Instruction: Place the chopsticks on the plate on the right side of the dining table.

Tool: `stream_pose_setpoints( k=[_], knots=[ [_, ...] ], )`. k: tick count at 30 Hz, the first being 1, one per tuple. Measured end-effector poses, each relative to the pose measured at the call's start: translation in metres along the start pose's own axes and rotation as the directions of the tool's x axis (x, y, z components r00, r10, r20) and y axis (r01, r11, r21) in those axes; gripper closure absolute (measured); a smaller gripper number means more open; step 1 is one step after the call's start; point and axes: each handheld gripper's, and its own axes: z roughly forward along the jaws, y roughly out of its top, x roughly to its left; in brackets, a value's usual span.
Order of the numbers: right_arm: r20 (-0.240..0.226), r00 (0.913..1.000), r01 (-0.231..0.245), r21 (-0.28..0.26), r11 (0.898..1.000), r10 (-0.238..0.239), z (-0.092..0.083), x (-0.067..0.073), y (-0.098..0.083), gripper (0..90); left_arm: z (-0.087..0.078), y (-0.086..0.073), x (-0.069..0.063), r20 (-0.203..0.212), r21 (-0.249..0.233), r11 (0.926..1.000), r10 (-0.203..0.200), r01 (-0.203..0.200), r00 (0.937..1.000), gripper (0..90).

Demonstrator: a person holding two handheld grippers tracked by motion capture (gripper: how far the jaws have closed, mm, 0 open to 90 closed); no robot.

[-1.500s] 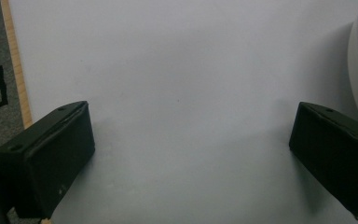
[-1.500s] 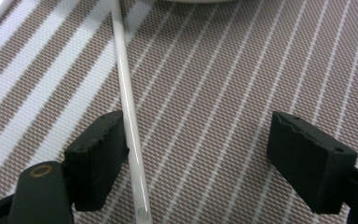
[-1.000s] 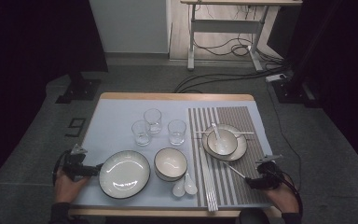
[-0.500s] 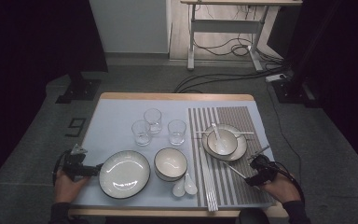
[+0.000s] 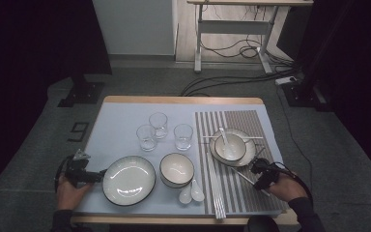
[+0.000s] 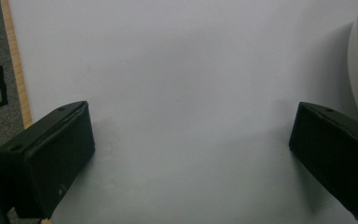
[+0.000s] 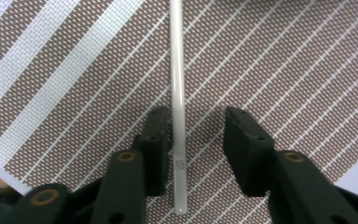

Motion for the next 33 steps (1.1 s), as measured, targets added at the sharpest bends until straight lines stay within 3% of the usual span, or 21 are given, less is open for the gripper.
stream_pose_setpoints(
  k=[13,18,33],
  knots=[
    [-0.054,0.9984,0.017,0.045,0.999,-0.015,0.004,-0.003,0.015,77.1,0.0,0.0,0.0,0.001,0.0,1.0,-0.001,0.001,1.0,0.0],
    [-0.081,0.9967,0.004,0.073,0.997,0.002,0.005,-0.005,0.018,83.2,0.0,0.0,0.0,0.001,0.0,1.0,0.0,0.0,1.0,0.0],
    [-0.078,0.9966,0.032,0.065,0.997,-0.027,0.003,0.002,0.012,84.1,0.0,0.0,0.0,0.001,0.001,1.0,-0.001,0.001,1.0,0.0]
  ],
)
